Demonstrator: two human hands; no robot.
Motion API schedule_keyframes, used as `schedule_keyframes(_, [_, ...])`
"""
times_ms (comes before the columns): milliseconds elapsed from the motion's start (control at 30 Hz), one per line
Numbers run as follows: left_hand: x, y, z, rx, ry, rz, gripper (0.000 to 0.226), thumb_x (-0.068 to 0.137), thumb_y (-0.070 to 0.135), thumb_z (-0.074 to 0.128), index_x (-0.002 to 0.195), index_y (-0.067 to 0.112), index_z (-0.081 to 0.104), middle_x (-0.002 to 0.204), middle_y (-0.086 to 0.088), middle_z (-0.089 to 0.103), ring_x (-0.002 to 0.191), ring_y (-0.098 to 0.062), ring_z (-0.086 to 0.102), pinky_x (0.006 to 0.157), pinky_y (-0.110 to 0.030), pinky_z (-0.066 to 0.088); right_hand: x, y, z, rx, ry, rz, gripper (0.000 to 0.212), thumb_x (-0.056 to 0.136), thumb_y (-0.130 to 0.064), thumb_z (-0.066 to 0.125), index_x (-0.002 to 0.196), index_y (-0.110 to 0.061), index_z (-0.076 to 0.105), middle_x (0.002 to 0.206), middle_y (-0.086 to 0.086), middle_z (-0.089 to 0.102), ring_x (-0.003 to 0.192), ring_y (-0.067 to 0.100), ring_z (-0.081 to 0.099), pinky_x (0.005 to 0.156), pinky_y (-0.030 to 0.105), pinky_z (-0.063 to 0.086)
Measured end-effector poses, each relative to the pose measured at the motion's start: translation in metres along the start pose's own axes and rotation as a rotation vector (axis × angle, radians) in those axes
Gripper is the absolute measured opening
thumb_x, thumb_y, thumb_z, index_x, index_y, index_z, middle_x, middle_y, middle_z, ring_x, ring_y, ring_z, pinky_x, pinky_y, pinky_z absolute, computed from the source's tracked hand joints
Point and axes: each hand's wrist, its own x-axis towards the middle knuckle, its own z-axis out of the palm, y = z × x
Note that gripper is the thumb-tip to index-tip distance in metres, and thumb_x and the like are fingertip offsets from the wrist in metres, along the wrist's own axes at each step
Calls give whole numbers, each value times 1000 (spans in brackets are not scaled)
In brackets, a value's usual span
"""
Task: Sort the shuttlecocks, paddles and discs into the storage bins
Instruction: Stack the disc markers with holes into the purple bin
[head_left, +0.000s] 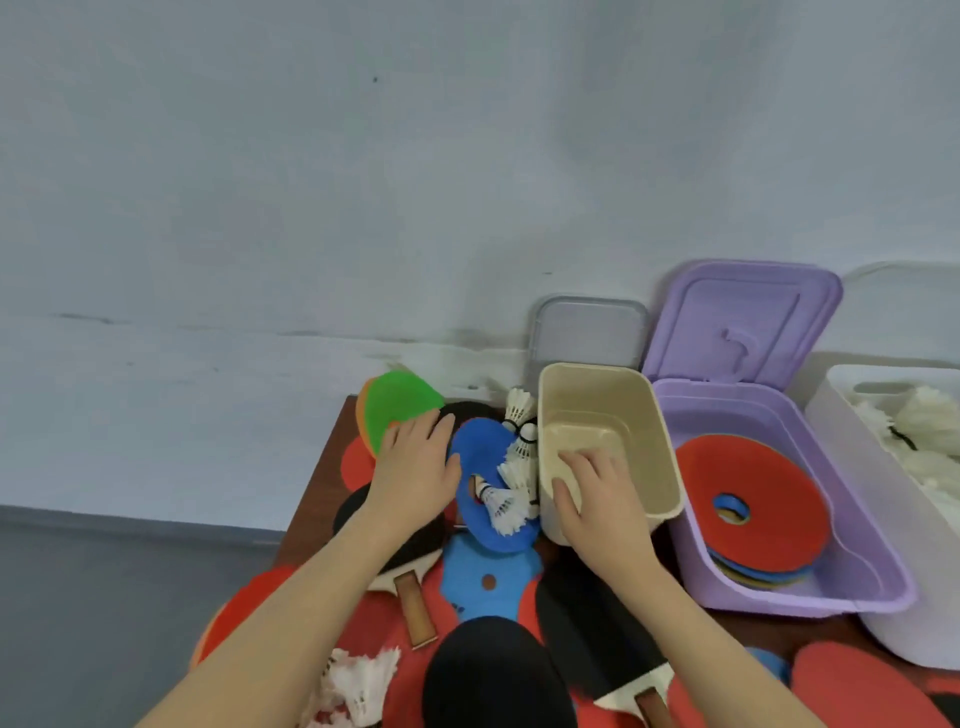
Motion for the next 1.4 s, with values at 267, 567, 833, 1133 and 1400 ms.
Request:
schedule_keyframes(267, [-7, -95, 12, -130, -160, -127, 65, 90, 45, 49, 143, 14, 28, 144, -9, 37, 130, -28, 36, 104, -43, 30, 9, -63, 73, -71, -202, -49, 36, 89, -36, 58, 117, -13, 57, 108, 3, 59, 100, 23, 54, 83, 33, 43])
schedule_keyframes(567, [26, -127, 45, -307, -173, -319, 82, 91, 46, 47, 147, 6, 3, 133, -15, 49, 117, -33, 51, 93, -48, 45, 9, -72, 110, -122, -225, 104, 19, 94, -24, 47, 107, -22, 60, 83, -7, 61, 79, 9, 57, 88, 31, 41])
schedule_keyframes(833, [44, -130, 64, -626, -129, -326, 57, 98, 22, 38, 147, 20, 9, 102, -4, 65, 85, -22, 63, 75, -40, 52, 14, -70, 125, -72, -164, 73, 7, 84, -19, 66, 91, -18, 66, 66, -5, 60, 59, 11, 57, 61, 32, 51])
schedule_keyframes(1133, [35, -127, 42, -575, 156, -239, 48, 92, 11, 38, 139, 18, 34, 93, -3, 60, 80, -24, 59, 65, -37, 48, 19, -70, 96, 62, 91, 80, 20, 82, -7, 67, 101, -11, 71, 74, -1, 67, 61, 13, 62, 57, 37, 54])
schedule_keyframes(1400, [16, -138, 5, -378, 251, -257, 54, 93, 8, 42, 145, 9, 29, 111, -20, 57, 96, -37, 55, 75, -42, 44, 6, -77, 77, 152, 167, 76, 21, 84, -8, 65, 104, -12, 70, 82, -3, 68, 70, 10, 62, 66, 36, 55])
